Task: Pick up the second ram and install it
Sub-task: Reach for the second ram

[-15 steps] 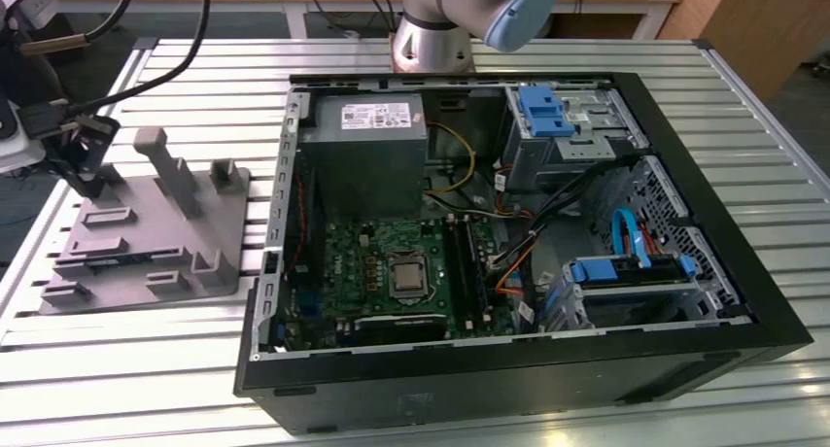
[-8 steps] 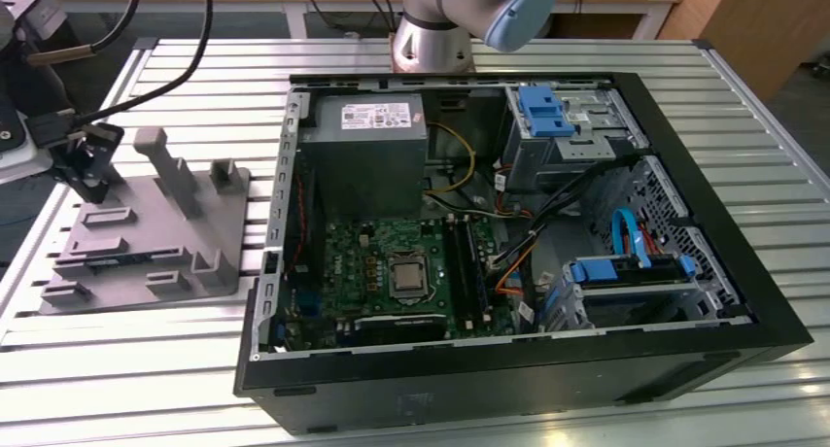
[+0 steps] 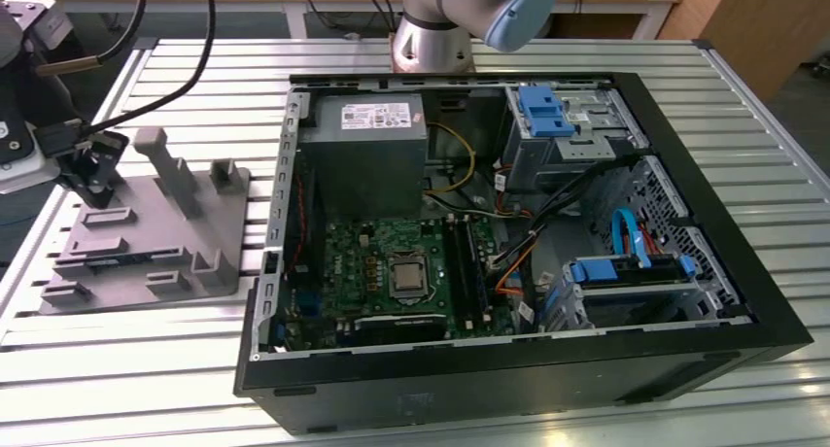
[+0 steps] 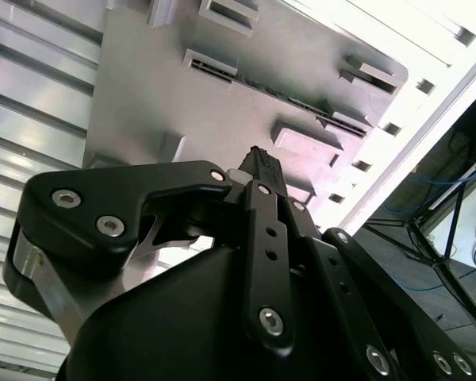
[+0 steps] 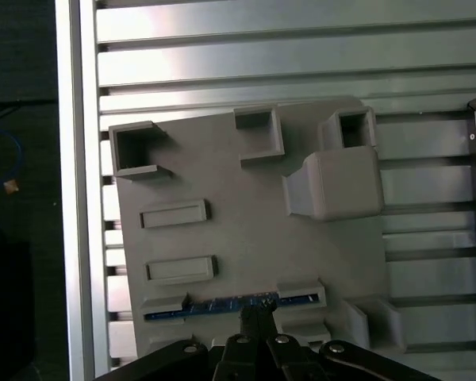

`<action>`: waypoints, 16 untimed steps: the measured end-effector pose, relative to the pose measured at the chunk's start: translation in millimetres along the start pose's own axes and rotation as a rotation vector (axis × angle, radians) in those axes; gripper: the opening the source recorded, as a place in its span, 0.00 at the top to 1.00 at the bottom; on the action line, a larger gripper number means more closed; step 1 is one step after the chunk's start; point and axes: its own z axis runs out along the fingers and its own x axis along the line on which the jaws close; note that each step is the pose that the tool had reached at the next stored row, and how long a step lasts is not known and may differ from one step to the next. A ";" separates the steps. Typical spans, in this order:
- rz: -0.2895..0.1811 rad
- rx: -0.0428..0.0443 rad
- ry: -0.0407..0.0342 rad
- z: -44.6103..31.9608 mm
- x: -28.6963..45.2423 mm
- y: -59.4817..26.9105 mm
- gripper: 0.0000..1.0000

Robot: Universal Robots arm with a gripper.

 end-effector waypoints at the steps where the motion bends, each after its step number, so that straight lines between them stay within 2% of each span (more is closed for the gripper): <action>1: 0.000 0.0000 0.0000 1.1 0.0 -0.1 0.90; 16: 0.000 0.0001 0.0001 17.2 -0.5 -1.7 0.90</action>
